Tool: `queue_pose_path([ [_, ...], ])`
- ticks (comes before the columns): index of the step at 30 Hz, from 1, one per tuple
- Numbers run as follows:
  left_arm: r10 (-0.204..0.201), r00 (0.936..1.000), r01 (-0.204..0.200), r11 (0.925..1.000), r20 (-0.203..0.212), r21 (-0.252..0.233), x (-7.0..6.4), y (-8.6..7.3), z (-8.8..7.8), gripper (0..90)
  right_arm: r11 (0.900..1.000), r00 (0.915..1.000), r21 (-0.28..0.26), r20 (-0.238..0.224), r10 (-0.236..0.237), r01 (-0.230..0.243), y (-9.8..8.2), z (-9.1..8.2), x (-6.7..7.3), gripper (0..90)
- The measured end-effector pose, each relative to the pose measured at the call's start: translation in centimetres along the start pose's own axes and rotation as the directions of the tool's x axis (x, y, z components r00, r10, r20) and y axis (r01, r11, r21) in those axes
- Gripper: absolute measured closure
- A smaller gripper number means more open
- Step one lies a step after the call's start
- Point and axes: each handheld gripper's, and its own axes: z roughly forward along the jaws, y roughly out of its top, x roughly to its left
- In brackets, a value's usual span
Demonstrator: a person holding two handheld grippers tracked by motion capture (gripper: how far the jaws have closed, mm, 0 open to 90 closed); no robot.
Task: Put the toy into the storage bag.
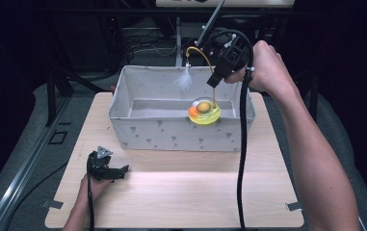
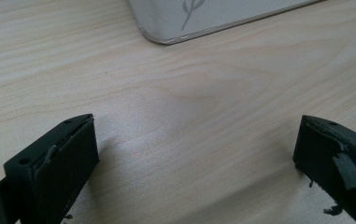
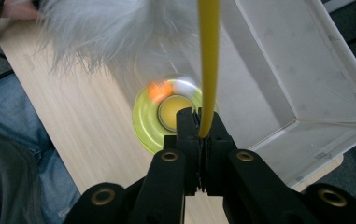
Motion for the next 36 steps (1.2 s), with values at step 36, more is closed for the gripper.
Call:
queue_pose_path([
  [36,-0.001,1.0000,0.001,1.0000,0.000,-0.002,0.0,0.0,0.0,0.0,0.981,0.9767,-0.038,0.090,0.195,-0.192,-0.2,1.9,-6.6,88.4],
])
